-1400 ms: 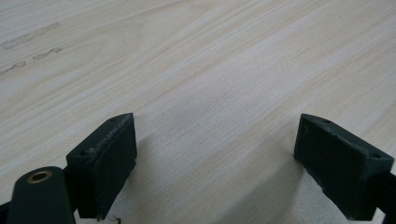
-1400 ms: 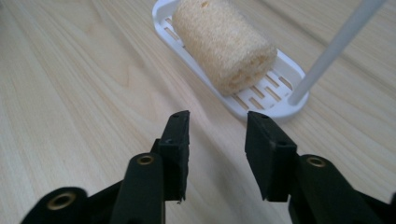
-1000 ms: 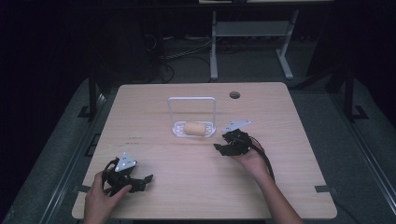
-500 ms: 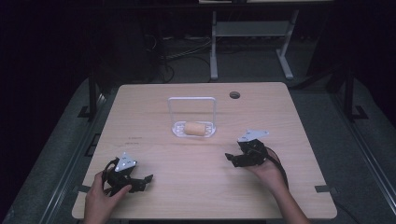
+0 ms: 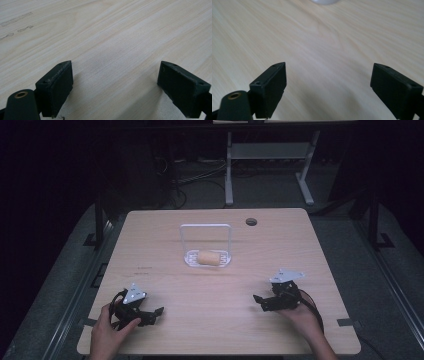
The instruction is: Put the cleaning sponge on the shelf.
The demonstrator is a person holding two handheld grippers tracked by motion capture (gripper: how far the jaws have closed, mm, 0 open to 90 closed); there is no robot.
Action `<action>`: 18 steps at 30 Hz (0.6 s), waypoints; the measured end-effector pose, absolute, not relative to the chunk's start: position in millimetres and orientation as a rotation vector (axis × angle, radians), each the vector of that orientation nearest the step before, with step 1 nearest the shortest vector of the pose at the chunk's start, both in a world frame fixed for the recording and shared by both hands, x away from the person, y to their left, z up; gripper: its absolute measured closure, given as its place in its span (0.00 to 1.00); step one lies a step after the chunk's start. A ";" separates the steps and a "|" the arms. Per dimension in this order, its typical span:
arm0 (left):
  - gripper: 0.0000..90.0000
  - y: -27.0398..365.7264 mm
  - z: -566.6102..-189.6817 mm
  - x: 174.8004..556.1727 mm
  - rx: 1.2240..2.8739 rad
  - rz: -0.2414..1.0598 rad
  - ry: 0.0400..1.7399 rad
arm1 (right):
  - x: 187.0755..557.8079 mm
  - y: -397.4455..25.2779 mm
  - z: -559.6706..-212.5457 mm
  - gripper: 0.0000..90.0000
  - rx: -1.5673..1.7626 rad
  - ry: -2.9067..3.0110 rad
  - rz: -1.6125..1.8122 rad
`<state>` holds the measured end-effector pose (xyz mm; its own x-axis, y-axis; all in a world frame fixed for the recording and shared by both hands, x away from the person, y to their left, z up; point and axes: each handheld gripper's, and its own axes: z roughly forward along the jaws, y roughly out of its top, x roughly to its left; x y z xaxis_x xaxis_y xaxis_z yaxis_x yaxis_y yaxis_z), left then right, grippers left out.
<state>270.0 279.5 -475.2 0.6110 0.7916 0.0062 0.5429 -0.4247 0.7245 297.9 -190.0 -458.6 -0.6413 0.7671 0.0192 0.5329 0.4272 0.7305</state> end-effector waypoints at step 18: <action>0.14 279.5 -475.2 270.0 2.135 0.456 1.046 | 256.6 -232.8 -477.9 0.12 1.229 2.268 1.004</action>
<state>270.0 279.5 -475.2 0.6110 0.7916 0.0060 0.5429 -0.4246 0.7245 256.6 -232.8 -477.9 -0.5506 0.8347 0.0118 0.5699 0.3655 0.7360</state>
